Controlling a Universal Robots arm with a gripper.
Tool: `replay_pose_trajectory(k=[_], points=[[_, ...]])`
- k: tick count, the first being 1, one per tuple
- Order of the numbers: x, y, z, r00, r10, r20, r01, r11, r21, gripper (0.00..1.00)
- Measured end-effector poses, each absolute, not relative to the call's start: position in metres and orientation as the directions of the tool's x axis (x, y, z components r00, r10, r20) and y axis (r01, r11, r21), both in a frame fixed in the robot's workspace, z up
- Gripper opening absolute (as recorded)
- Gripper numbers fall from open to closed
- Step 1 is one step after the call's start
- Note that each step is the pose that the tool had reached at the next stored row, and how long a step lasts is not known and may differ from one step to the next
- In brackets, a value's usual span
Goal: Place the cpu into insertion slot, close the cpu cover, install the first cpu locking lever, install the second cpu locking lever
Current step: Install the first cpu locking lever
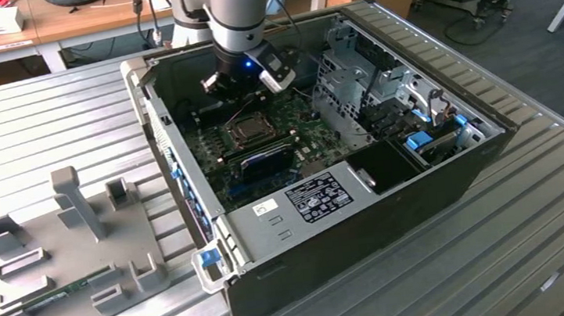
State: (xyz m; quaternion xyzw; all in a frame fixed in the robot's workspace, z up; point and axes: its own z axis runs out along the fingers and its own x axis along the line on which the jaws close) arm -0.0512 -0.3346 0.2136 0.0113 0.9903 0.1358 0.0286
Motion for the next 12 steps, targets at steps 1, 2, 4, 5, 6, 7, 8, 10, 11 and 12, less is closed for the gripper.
replay_pose_trajectory(k=[1, 2, 4, 5, 6, 7, 8, 10, 11, 12], points=[[-0.0510, -0.3346, 0.2135, -0.998, 0.030, -0.054, 0.015, 0.963, 0.270, 0.10], [-0.0509, -0.3346, 0.2133, -0.998, 0.030, -0.054, 0.015, 0.963, 0.270, 0.10], [-0.0507, -0.3346, 0.2129, -0.998, 0.030, -0.054, 0.015, 0.963, 0.270, 0.10], [-0.0506, -0.3346, 0.2125, -0.998, 0.030, -0.054, 0.015, 0.963, 0.270, 0.10], [-0.0505, -0.3346, 0.2121, -0.998, 0.030, -0.054, 0.015, 0.963, 0.270, 0.10], [-0.0505, -0.3346, 0.2116, -0.998, 0.030, -0.054, 0.015, 0.963, 0.270, 0.10], [-0.0505, -0.3346, 0.2110, -0.998, 0.030, -0.054, 0.015, 0.963, 0.270, 0.10], [-0.0504, -0.3346, 0.2098, -0.998, 0.030, -0.054, 0.015, 0.963, 0.270, 0.10], [-0.0503, -0.3346, 0.2092, -0.998, 0.030, -0.054, 0.015, 0.963, 0.270, 0.10], [-0.0502, -0.3346, 0.2087, -0.998, 0.030, -0.054, 0.015, 0.963, 0.270, 0.10]])
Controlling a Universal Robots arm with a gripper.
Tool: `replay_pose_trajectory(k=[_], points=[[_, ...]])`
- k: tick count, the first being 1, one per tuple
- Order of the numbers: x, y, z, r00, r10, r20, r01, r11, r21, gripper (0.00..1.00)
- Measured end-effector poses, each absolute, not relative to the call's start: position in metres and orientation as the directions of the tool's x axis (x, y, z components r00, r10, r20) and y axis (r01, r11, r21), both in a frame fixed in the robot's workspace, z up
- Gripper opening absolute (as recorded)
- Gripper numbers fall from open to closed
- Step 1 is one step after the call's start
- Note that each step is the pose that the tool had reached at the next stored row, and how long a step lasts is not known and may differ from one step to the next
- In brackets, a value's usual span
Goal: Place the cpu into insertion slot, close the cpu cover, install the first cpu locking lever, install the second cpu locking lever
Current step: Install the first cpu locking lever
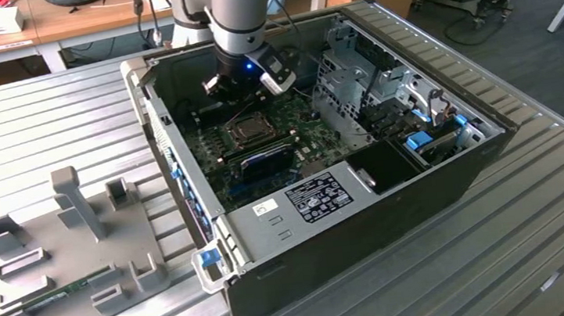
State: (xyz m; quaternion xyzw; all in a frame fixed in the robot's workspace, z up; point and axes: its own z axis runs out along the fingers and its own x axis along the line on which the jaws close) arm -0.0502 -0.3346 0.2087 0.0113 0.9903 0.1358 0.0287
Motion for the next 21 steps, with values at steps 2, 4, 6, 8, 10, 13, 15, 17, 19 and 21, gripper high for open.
replay_pose_trajectory(k=[2, 4, 6, 8, 10, 13, 15, 17, 19, 21], points=[[-0.0501, -0.3346, 0.2076, -0.998, 0.030, -0.054, 0.015, 0.963, 0.269, 0.10], [-0.0501, -0.3347, 0.2071, -0.998, 0.030, -0.054, 0.015, 0.963, 0.269, 0.10], [-0.0500, -0.3346, 0.2064, -0.998, 0.030, -0.054, 0.015, 0.963, 0.269, 0.10], [-0.0500, -0.3346, 0.2064, -0.998, 0.030, -0.054, 0.015, 0.963, 0.269, 0.10], [-0.0500, -0.3346, 0.2063, -0.998, 0.030, -0.054, 0.015, 0.963, 0.269, 0.10], [-0.0501, -0.3348, 0.2062, -0.998, 0.030, -0.054, 0.015, 0.963, 0.269, 0.10], [-0.0500, -0.3351, 0.2062, -0.998, 0.030, -0.054, 0.015, 0.963, 0.269, 0.10], [-0.0500, -0.3355, 0.2062, -0.998, 0.030, -0.054, 0.015, 0.963, 0.269, 0.10], [-0.0500, -0.3360, 0.2063, -0.998, 0.030, -0.054, 0.015, 0.963, 0.269, 0.10], [-0.0500, -0.3366, 0.2062, -0.998, 0.030, -0.054, 0.015, 0.963, 0.269, 0.10]])
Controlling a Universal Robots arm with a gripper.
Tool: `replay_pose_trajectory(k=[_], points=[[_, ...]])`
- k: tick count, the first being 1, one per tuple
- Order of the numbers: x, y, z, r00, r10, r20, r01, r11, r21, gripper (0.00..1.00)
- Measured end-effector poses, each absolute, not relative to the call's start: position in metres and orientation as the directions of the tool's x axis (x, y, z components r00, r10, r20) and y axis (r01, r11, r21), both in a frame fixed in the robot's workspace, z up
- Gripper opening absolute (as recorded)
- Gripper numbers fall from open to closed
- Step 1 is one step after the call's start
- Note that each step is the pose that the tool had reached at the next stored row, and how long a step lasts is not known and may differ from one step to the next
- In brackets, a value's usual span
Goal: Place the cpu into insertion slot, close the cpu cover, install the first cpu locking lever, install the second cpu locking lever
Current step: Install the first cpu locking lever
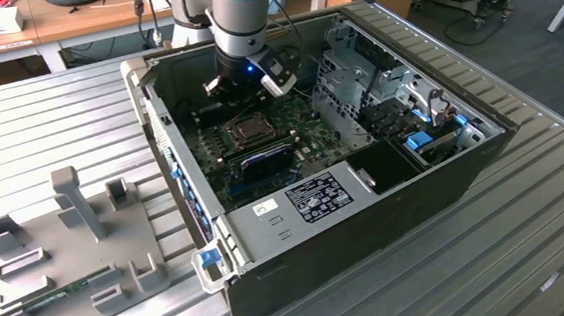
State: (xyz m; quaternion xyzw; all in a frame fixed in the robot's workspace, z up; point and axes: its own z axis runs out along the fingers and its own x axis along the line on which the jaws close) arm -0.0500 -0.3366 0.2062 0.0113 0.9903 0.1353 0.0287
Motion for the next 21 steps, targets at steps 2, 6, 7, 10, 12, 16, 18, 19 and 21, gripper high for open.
replay_pose_trajectory(k=[2, 6, 7, 10, 12, 16, 18, 19, 21], points=[[-0.0500, -0.3367, 0.2062, -0.998, 0.030, -0.054, 0.015, 0.963, 0.268, 0.10], [-0.0500, -0.3368, 0.2050, -0.998, 0.030, -0.054, 0.015, 0.963, 0.268, 0.10], [-0.0500, -0.3368, 0.2045, -0.998, 0.030, -0.054, 0.015, 0.963, 0.268, 0.10], [-0.0500, -0.3369, 0.2024, -0.998, 0.030, -0.054, 0.015, 0.963, 0.268, 0.10], [-0.0501, -0.3369, 0.2019, -0.998, 0.030, -0.054, 0.015, 0.963, 0.268, 0.10], [-0.0500, -0.3369, 0.2018, -0.998, 0.030, -0.054, 0.015, 0.963, 0.268, 0.10], [-0.0500, -0.3368, 0.2013, -0.998, 0.030, -0.054, 0.015, 0.963, 0.269, 0.10], [-0.0500, -0.3369, 0.2013, -0.998, 0.030, -0.054, 0.015, 0.963, 0.268, 0.10], [-0.0500, -0.3368, 0.2010, -0.998, 0.030, -0.054, 0.015, 0.963, 0.269, 0.10]])
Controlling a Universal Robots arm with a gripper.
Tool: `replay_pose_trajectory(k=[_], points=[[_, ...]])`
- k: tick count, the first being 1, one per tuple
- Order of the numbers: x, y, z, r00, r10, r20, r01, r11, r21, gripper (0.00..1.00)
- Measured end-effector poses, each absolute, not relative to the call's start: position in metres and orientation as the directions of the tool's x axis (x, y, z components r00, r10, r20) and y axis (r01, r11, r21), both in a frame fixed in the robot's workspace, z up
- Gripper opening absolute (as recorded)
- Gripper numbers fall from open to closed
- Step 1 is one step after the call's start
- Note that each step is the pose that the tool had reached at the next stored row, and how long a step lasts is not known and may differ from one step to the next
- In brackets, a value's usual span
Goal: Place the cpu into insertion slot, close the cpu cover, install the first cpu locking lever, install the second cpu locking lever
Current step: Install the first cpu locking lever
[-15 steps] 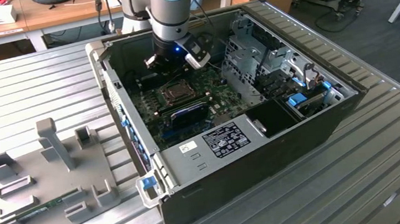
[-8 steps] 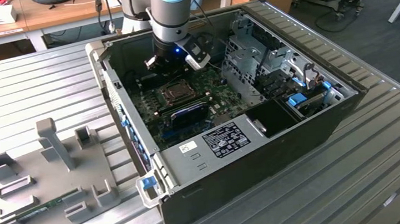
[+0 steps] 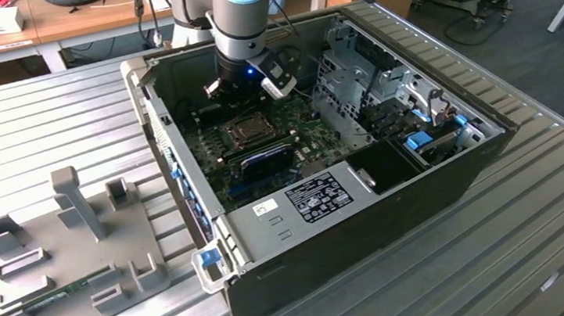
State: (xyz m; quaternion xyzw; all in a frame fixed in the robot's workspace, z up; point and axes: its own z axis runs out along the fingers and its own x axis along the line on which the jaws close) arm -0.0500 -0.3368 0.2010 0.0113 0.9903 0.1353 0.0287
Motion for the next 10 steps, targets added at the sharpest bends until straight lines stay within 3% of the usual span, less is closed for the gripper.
replay_pose_trajectory(k=[10], points=[[-0.0500, -0.3371, 0.2001, -0.998, 0.030, -0.054, 0.015, 0.963, 0.269, 0.10]])
